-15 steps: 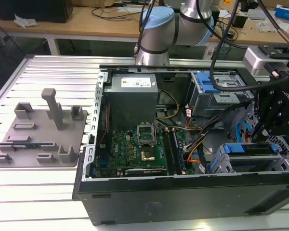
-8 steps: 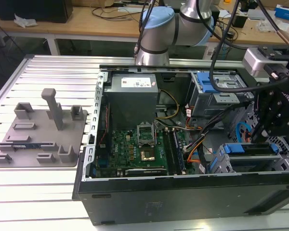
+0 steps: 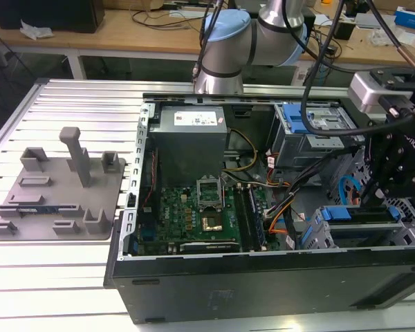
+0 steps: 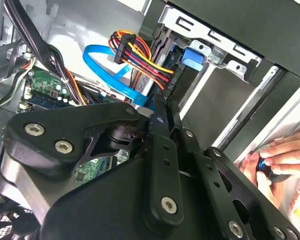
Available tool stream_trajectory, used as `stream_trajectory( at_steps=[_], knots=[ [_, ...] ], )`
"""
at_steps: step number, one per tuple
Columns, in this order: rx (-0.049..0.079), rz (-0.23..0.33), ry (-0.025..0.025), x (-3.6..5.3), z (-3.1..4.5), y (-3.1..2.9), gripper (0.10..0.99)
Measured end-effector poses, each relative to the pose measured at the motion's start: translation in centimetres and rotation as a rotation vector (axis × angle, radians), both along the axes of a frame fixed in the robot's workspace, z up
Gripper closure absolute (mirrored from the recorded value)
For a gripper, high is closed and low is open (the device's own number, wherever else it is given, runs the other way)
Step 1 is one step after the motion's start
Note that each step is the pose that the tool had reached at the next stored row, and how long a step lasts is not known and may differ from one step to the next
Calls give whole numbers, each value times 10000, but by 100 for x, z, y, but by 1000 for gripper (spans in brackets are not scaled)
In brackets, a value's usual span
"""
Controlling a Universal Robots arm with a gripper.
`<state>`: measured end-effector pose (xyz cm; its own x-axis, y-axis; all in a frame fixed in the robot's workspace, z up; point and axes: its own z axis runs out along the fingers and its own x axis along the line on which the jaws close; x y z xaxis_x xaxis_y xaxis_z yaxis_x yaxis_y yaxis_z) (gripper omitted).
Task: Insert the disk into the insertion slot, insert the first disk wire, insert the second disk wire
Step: 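Insert the second disk wire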
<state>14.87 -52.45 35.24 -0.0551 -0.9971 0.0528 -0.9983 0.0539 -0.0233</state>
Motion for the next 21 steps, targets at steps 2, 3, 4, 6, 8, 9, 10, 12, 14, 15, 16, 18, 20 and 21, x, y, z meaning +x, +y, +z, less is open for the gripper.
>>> stream_trajectory(
  at_steps=[2,3,4,6,8,9,10,12,14,15,16,18,20,21],
  knots=[
    [1,0,0,4,-11,0,925],
    [0,1,0,10,-19,0,925],
    [-1,1,1,13,-23,0,925],
    [1,-1,1,16,-35,0,925],
    [1,-1,1,17,-51,0,925],
    [1,-1,1,17,-58,0,925],
    [1,0,0,18,-68,0,925],
    [0,-1,1,18,-87,0,925],
    [-1,0,0,19,-107,0,925],
    [-3,3,0,19,-118,0,925],
    [-8,7,5,18,-130,-1,925],
    [-15,17,17,18,-155,-2,925],
    [-1,36,23,19,-170,-2,925],
    [11,37,23,19,-167,-1,925]
  ],
)
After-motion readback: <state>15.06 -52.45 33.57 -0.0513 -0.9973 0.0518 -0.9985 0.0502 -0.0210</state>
